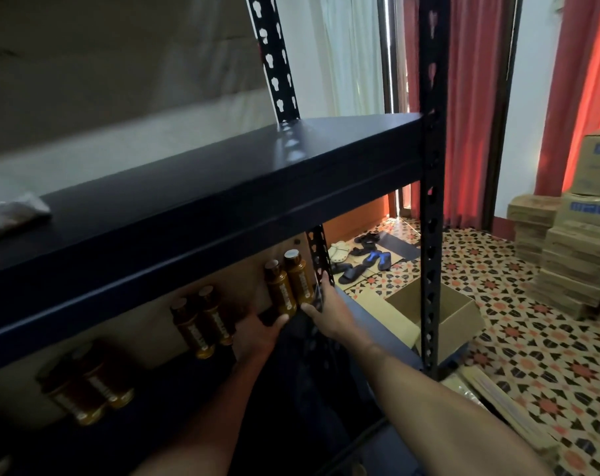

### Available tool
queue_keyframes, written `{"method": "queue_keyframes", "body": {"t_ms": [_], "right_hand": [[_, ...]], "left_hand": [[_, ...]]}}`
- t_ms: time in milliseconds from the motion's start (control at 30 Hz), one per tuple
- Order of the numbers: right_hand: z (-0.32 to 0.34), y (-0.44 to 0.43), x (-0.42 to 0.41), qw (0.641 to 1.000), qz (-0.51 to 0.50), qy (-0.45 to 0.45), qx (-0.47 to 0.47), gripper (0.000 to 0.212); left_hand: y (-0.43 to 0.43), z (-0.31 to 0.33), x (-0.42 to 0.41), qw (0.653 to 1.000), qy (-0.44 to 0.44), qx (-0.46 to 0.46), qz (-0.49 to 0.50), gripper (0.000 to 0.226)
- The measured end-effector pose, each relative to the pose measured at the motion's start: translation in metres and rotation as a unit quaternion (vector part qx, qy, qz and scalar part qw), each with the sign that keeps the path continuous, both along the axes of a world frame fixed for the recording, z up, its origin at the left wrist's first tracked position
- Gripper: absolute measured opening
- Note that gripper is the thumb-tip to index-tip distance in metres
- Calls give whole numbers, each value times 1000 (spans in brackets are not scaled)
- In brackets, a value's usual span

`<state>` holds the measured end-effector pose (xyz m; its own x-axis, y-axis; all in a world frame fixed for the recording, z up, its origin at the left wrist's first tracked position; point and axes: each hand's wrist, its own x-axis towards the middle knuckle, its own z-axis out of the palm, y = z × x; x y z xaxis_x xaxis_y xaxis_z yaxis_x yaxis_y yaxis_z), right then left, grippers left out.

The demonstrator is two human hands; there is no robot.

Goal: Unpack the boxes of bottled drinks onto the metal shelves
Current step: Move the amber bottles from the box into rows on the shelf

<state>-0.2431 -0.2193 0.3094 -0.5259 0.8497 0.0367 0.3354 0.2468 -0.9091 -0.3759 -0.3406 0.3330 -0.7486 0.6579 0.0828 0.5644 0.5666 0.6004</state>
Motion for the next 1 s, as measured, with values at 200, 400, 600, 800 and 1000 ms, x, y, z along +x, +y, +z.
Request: {"method": "queue_keyframes", "body": {"t_ms": [200, 400, 600, 800, 1000], "right_hand": [[-4, -84, 32, 999, -24, 3, -26, 100], [8, -163, 44, 998, 30, -46, -27, 98], [8, -238, 48, 993, 74, -84, 24, 88], [-25, -317, 66, 956, 67, -88, 271, 63], [-111, -395, 100, 945, 169, -114, 254, 66]], "left_hand": [[-86, 4, 46, 994, 34, -100, -4, 54], [-161, 21, 75, 993, 55, -100, -32, 46], [-228, 19, 80, 992, 51, -96, -61, 46], [-294, -33, 104, 965, 213, -69, -137, 53], [-387, -123, 141, 959, 186, -129, -172, 59]]}}
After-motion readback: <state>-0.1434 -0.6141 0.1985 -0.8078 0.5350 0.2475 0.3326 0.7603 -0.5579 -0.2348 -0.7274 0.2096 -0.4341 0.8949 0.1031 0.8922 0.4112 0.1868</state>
